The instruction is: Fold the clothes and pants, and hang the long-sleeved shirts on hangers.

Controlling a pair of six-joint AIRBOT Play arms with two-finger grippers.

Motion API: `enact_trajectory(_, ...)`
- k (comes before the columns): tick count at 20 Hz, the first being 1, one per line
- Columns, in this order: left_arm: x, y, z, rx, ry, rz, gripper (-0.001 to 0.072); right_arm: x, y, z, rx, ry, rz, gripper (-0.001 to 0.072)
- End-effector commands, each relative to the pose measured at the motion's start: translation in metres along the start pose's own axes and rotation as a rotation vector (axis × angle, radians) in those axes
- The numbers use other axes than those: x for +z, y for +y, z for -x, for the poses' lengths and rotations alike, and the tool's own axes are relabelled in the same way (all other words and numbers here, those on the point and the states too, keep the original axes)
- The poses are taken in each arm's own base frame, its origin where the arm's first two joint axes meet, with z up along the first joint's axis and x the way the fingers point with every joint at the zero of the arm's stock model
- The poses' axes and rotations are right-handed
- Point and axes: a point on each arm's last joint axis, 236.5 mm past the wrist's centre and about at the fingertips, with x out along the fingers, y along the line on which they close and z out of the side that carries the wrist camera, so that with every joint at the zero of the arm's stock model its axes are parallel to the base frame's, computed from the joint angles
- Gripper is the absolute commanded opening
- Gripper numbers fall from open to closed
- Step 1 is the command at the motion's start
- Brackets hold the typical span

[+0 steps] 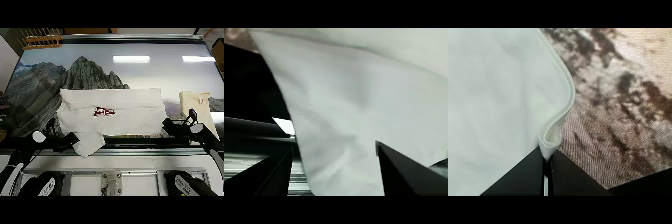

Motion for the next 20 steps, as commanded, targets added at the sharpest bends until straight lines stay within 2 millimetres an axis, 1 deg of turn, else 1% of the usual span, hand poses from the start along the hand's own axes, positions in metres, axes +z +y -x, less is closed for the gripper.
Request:
enact_trajectory(1, -0.008, -0.012, -0.007, -0.009, 0.004, -0.042, 0.0547, -0.001, 0.001, 0.000, 0.004, 0.003, -0.003, 0.0016)
enact_trajectory(2, -0.010, -0.013, -0.007, -0.009, 0.009, -0.048, 0.0546, -0.002, 0.001, 0.000, 0.004, 0.008, -0.003, 0.0016)
enact_trajectory(3, -0.011, -0.013, -0.007, -0.008, 0.013, -0.040, 0.0449, -0.003, 0.002, 0.001, 0.004, 0.017, -0.001, 0.0016)
enact_trajectory(4, -0.011, -0.013, -0.007, -0.008, 0.014, -0.039, 0.0172, -0.004, 0.004, 0.002, 0.006, 0.025, 0.002, 0.0016)
enact_trajectory(5, -0.011, -0.013, -0.007, -0.008, 0.015, -0.039, 0.0021, -0.004, 0.006, 0.004, 0.009, 0.034, 0.007, 0.0016)
enact_trajectory(6, -0.014, -0.012, -0.005, 0.001, 0.033, -0.047, 0.0005, -0.005, 0.009, 0.007, 0.009, 0.055, 0.020, 0.0016)
enact_trajectory(7, -0.017, -0.010, 0.000, 0.020, 0.062, -0.063, 0.0005, -0.008, 0.010, 0.012, -0.005, 0.087, 0.055, 0.0016)
enact_trajectory(8, -0.019, -0.005, 0.010, 0.053, 0.095, -0.096, 0.0005, -0.013, 0.007, 0.018, -0.037, 0.133, 0.106, 0.0016)
enact_trajectory(10, -0.015, -0.003, 0.035, 0.084, 0.096, -0.167, 0.0005, -0.026, -0.013, 0.039, -0.155, 0.257, 0.223, 0.0016)
enact_trajectory(12, -0.010, -0.015, 0.066, 0.058, 0.048, -0.200, 0.0005, -0.033, -0.039, 0.065, -0.291, 0.363, 0.304, 0.0015)
enact_trajectory(14, -0.011, -0.025, 0.090, 0.041, 0.011, -0.233, 0.0005, -0.031, -0.047, 0.081, -0.354, 0.401, 0.334, 0.0015)
enact_trajectory(15, -0.011, -0.029, 0.100, 0.040, -0.002, -0.248, 0.0005, -0.028, -0.045, 0.086, -0.359, 0.404, 0.338, 0.0015)
enact_trajectory(17, -0.002, -0.038, 0.116, 0.037, -0.045, -0.273, 0.0005, -0.016, -0.034, 0.092, -0.348, 0.376, 0.348, 0.0015)
enact_trajectory(18, 0.006, -0.042, 0.121, 0.037, -0.056, -0.284, 0.0004, -0.007, -0.026, 0.095, -0.339, 0.351, 0.353, 0.0014)
enact_trajectory(20, 0.025, -0.051, 0.122, 0.039, -0.056, -0.312, 0.0005, 0.010, -0.014, 0.098, -0.328, 0.311, 0.347, 0.0014)
